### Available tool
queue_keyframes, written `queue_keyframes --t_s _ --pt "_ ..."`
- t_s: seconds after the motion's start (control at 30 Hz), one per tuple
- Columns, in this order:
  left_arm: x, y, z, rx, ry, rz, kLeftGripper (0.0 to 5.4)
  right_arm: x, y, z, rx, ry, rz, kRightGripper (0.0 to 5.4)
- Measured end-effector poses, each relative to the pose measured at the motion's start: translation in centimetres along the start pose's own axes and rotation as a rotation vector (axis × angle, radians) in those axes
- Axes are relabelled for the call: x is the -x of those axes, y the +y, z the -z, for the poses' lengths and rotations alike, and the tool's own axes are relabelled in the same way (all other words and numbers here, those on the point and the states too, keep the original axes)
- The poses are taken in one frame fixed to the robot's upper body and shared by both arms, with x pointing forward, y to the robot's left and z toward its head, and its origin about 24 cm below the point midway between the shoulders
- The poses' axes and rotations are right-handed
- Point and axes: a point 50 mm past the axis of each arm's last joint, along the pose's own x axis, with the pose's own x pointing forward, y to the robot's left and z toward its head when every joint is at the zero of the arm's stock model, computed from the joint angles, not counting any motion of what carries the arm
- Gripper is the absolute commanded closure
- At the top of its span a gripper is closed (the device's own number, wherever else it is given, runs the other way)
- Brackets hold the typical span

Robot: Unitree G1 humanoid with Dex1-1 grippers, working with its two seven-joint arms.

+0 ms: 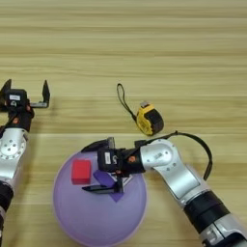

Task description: Move the objects on the table

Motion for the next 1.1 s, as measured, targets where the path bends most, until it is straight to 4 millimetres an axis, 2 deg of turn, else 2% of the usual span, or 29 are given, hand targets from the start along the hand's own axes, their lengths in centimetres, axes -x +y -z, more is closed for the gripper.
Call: queue_keyframes --t_s 0.03,0.37,0.63,0.7,0.77,1.1 --pt "0.0 0.0 0.0 0.0 0.0 0.0 0.0 0.1 -0.1 -0.2 0.0 -0.008 0.01 0.01" --pt "0.0 0.0 0.0 0.0 0.001 -0.002 0.0 1.8 -1.9 -3.1 0.031 -0.141 0.12 0.01" --pt "0.0 -0.1 0.0 -0.001 0.0 0.001 0.0 4.6 -3.2 -5.6 -0.004 -0.295 0.241 0.01" --pt "0.0 -0.1 0.0 -0.001 0.0 0.001 0.0 6.0 -4.0 -6.6 -0.025 -0.382 0.347 0.01" --pt "0.0 -0.1 0.0 -0.001 0.0 0.001 0.0 6.6 -4.5 -6.8 -0.046 -0.418 0.421 0.01" --pt "0.0 -0.1 0.0 -0.001 0.001 -0.001 0.0 10.2 -6.6 -6.6 -0.077 -0.521 0.782 0.01"
